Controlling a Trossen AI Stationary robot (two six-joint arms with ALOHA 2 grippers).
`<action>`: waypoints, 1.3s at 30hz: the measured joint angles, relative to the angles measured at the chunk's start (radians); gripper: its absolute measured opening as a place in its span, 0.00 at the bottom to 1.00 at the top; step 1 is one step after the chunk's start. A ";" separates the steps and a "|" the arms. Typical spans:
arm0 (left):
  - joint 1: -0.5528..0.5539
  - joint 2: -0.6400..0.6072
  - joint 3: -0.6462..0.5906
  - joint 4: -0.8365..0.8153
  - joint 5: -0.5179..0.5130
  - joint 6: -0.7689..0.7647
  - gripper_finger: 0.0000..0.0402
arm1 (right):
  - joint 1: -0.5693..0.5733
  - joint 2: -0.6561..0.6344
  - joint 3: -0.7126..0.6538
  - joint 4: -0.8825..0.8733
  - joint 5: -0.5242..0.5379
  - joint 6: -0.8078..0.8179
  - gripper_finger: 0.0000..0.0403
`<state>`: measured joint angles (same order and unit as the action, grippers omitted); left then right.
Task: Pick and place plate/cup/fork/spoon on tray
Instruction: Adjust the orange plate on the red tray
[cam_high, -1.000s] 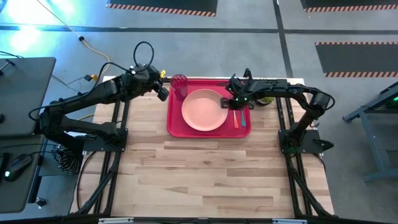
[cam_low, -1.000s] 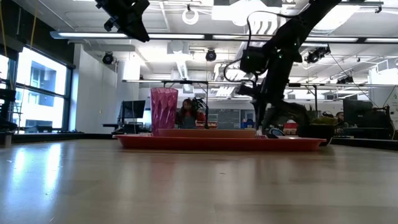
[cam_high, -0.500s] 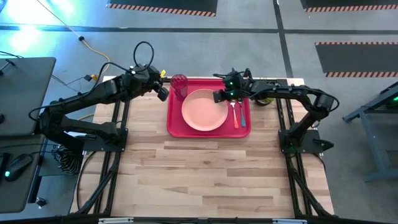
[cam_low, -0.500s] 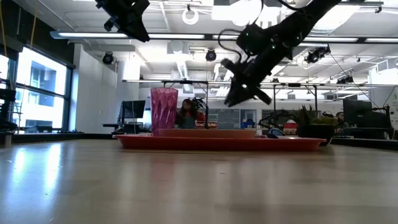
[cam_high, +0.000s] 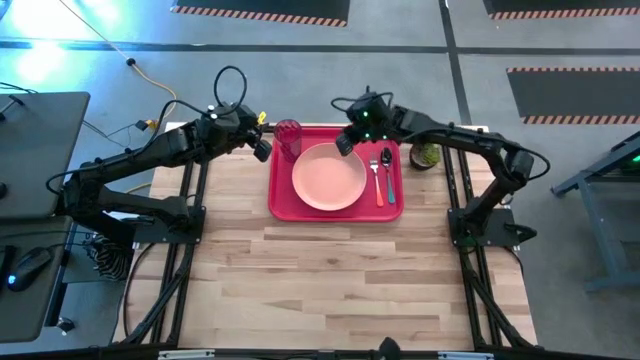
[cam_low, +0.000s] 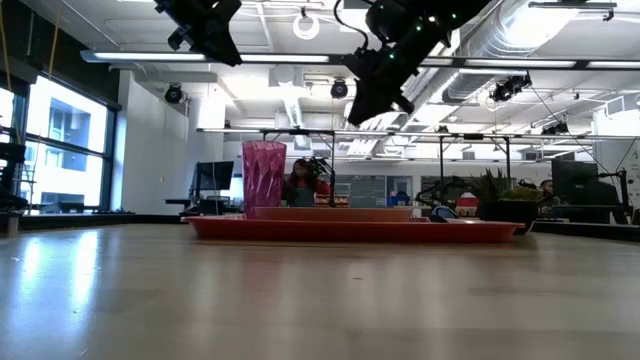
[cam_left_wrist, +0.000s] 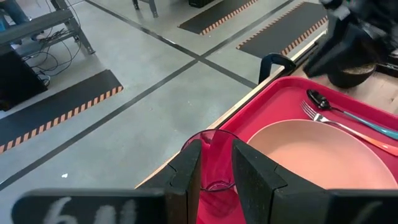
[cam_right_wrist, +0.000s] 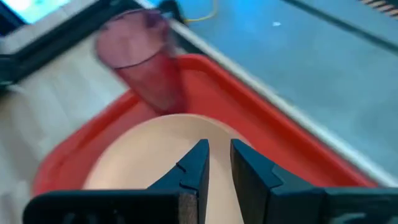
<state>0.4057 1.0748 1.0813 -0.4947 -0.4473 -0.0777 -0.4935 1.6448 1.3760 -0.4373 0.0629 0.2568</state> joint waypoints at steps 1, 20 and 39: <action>0.000 0.000 0.000 0.000 0.000 0.000 0.19 | -0.007 0.003 0.020 -0.028 0.009 -0.010 0.14; 0.000 0.000 0.000 -0.001 0.000 -0.024 0.19 | -0.028 0.111 0.051 -0.445 -0.177 0.088 0.24; 0.000 0.000 0.000 -0.001 0.000 -0.024 0.19 | 0.032 0.222 0.049 -0.487 -0.182 0.193 0.31</action>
<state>0.4053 1.0748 1.0813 -0.4957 -0.4473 -0.1017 -0.4620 1.8672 1.4254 -0.9241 -0.1190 0.4498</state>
